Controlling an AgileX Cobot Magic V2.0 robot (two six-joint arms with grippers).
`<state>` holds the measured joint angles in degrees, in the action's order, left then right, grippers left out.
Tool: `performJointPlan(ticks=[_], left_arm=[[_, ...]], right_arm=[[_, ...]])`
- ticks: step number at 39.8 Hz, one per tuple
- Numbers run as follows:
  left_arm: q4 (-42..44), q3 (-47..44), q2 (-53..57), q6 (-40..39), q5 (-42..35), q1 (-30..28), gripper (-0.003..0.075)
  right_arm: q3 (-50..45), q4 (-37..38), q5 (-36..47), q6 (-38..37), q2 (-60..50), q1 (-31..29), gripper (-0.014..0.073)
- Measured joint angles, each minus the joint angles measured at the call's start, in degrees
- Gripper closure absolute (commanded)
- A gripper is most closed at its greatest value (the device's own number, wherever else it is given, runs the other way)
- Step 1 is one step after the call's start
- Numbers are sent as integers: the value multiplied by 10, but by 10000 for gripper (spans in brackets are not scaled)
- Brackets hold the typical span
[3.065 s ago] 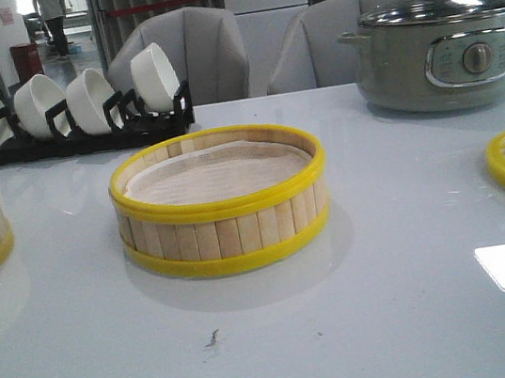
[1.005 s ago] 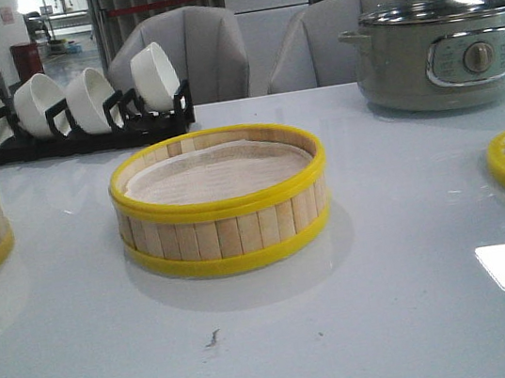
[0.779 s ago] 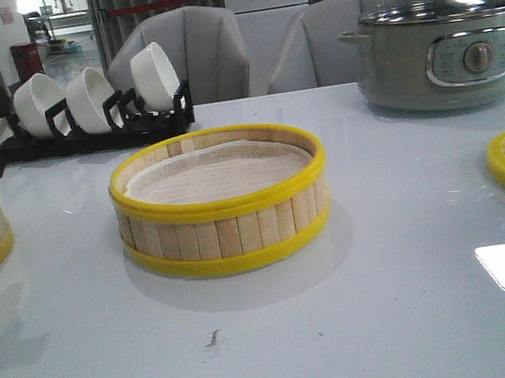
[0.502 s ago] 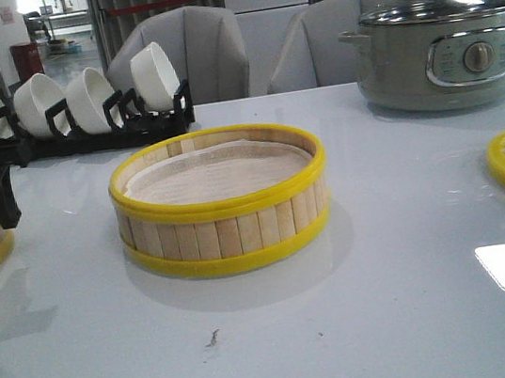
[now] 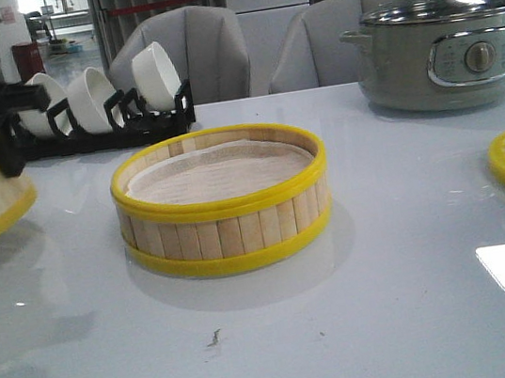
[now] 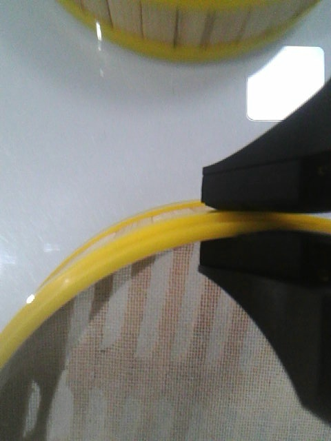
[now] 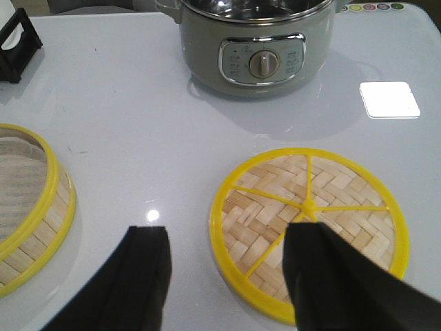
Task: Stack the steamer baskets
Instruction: 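Lift the basket with the left gripper and carry it over the middle basket, then lower the held basket onto the middle basket with the left gripper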
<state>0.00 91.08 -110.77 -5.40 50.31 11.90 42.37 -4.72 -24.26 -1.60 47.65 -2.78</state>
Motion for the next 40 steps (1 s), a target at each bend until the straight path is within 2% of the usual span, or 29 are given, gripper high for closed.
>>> performJointPlan(ticks=[10, 22, 29, 40], left_arm=[[-6, 139, 3, 8, 26, 144, 633], [-23, 159, -22, 23, 32, 292, 633], [-23, 159, -59, 28, 33, 325, 633], [-16, 159, -77, 31, 32, 329, 633]], right_arm=[[0, -1, 0, 0, 0, 0, 116], [0, -1, 0, 0, 0, 0, 116], [0, -1, 0, 0, 0, 0, 116], [0, -1, -1, 0, 0, 0, 116]])
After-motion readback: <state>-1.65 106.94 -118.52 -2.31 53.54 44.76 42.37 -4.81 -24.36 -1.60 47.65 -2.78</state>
